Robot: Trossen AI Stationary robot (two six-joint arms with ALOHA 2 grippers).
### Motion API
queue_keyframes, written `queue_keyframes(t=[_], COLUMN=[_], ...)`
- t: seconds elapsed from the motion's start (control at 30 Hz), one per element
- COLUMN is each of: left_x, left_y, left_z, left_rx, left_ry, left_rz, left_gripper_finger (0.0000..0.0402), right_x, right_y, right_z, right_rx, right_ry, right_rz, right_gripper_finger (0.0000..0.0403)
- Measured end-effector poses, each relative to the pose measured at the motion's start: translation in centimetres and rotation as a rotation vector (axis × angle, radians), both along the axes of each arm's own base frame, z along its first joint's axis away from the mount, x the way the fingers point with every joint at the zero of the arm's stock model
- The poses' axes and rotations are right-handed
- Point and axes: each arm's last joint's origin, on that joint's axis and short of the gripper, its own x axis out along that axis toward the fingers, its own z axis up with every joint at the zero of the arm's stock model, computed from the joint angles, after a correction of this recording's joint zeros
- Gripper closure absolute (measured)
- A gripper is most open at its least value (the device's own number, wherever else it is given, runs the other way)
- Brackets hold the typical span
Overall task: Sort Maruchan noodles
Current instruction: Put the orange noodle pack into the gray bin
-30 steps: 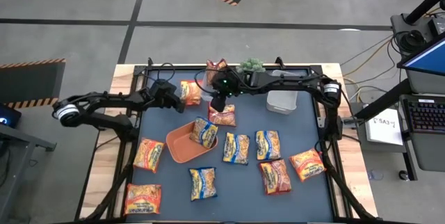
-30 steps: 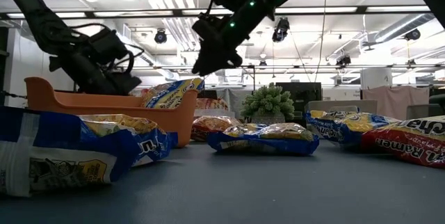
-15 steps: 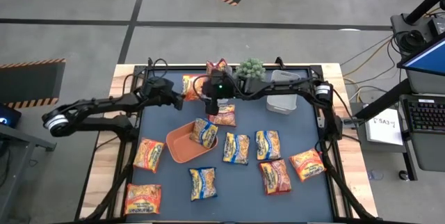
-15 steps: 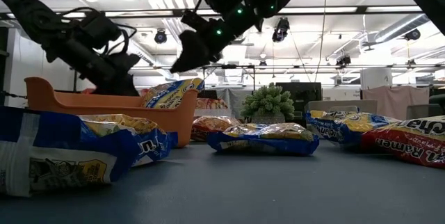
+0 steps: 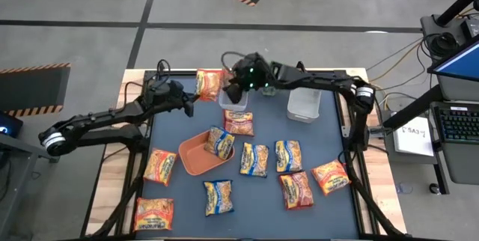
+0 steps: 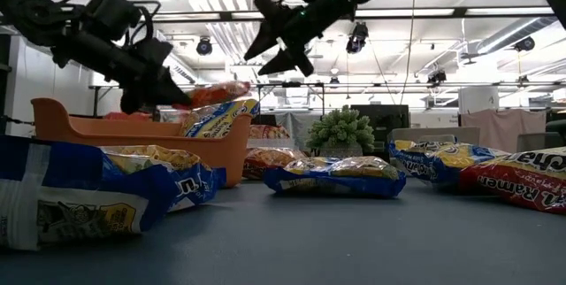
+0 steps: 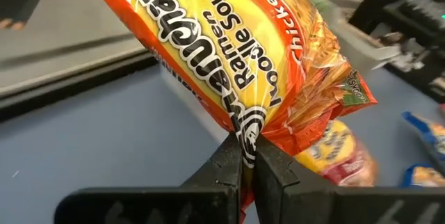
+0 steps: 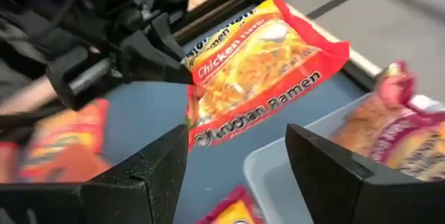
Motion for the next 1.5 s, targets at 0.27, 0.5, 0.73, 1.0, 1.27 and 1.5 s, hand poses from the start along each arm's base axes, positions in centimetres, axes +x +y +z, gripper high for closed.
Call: queue_keyframes(t=[0.27, 0.5, 0.73, 1.0, 1.27, 1.5], left_x=[0.9, 1.5, 2.2, 3.3, 3.9, 3.8], left_y=[-1.3, -2.2, -2.6, -2.8, -2.7, -2.7], left_z=[1.3, 1.8, 2.0, 1.9, 1.6, 1.9], left_rx=[0.079, 0.102, 0.12, 0.137, 0.135, 0.139], left_ry=[-0.093, -0.106, -0.138, -0.193, -0.209, -0.227], left_rz=[-0.058, -0.065, -0.04, -0.053, -0.057, -0.059], left_gripper_finger=[0.0401, 0.0401, 0.0401, 0.0401, 0.0401, 0.0398], right_x=[-0.3, 0.2, 0.8, 1.1, 1.2, 1.1], right_y=[-1.3, -0.8, -0.3, 0.0, 0.4, 0.5], right_z=[-0.5, 0.1, 0.8, 1.0, 1.0, 1.2], right_rx=[0.109, 0.1, 0.078, 0.074, 0.072, 0.051], right_ry=[-0.024, -0.087, -0.163, -0.193, -0.192, -0.192], right_rz=[-0.004, 0.006, 0.024, 0.03, 0.032, 0.073], right_gripper_finger=[0.0159, 0.0145, 0.0145, 0.0166, 0.0225, 0.0303])
